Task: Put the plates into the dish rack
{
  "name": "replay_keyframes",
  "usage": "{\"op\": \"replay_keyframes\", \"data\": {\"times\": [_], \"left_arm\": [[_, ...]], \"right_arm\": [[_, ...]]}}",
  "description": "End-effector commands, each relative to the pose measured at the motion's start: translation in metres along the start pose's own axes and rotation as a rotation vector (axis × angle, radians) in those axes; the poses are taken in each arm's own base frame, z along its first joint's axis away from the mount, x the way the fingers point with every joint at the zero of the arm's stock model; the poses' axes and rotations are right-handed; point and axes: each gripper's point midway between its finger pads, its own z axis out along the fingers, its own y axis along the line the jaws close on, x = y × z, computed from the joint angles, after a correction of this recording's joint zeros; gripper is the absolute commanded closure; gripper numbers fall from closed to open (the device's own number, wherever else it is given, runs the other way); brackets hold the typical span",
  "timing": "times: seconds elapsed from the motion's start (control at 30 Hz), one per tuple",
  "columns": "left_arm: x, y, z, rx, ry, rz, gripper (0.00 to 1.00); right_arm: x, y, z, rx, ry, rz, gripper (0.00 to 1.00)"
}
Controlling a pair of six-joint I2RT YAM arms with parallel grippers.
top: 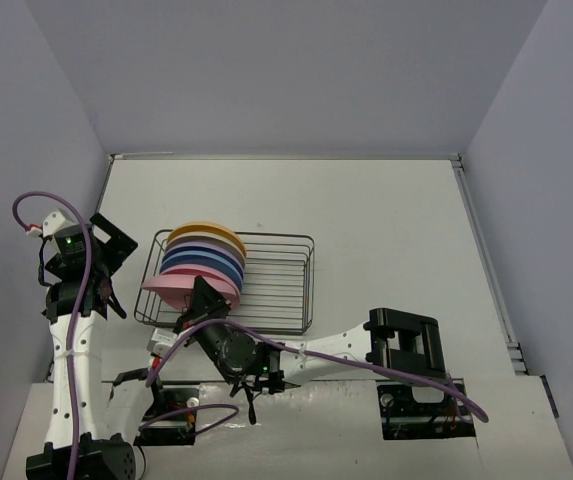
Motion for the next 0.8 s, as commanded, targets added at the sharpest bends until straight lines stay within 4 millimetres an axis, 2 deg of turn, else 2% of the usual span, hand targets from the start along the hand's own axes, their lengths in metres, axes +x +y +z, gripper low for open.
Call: {"op": "replay_keyframes", "data": {"times": [0.0, 0.17, 0.37, 0.53, 0.77], "left_arm": [[-0.025, -0.014, -0.007, 0.053, -0.083, -0.015, 0.03], [-0.024, -0.014, -0.008, 0.057, -0.081, -0.018, 0.03], [-0.024, -0.017, -0.008, 0.069, -0.077, -0.020, 0.03], [-0.025, -0.017, -0.010, 0.071, -0.080, -0.021, 0.03], [-0.025, -0.018, -0.011, 0.076, -0.080, -0.019, 0.03]], "right_arm": [[-0.028, -0.077, -0.008, 0.226, -0.063, 0.216, 1.00], [-0.031, -0.080, -0.014, 0.225, -0.063, 0.230, 1.00], [-0.037, -0.095, -0.018, 0.248, -0.080, 0.238, 1.00], [-0.048, -0.096, -0.025, 0.225, -0.109, 0.246, 1.00], [-0.050, -0.094, -0.031, 0.208, -0.106, 0.250, 1.00]]}}
